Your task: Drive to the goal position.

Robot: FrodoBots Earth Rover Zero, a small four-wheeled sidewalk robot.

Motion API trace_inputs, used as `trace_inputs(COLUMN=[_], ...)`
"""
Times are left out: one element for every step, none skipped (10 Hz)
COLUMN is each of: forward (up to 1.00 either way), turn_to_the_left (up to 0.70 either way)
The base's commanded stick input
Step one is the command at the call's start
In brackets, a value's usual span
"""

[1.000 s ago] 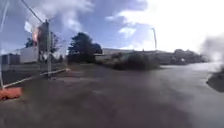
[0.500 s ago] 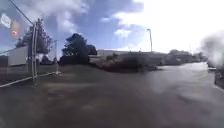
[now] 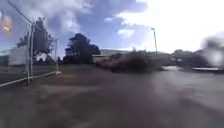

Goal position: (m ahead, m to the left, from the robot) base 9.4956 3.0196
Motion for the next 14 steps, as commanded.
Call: trace_inputs(forward=[1.00, 1.00, 1.00, 1.00, 1.00, 1.00, 1.00, 1.00, 1.00, 1.00, 1.00, 1.00, 1.00, 1.00], turn_to_the_left=[0.00, 0.00, 0.00, 0.00, 0.00, 0.00, 0.00, 0.00, 0.00, 0.00, 0.00, 0.00, 0.00, 0.00])
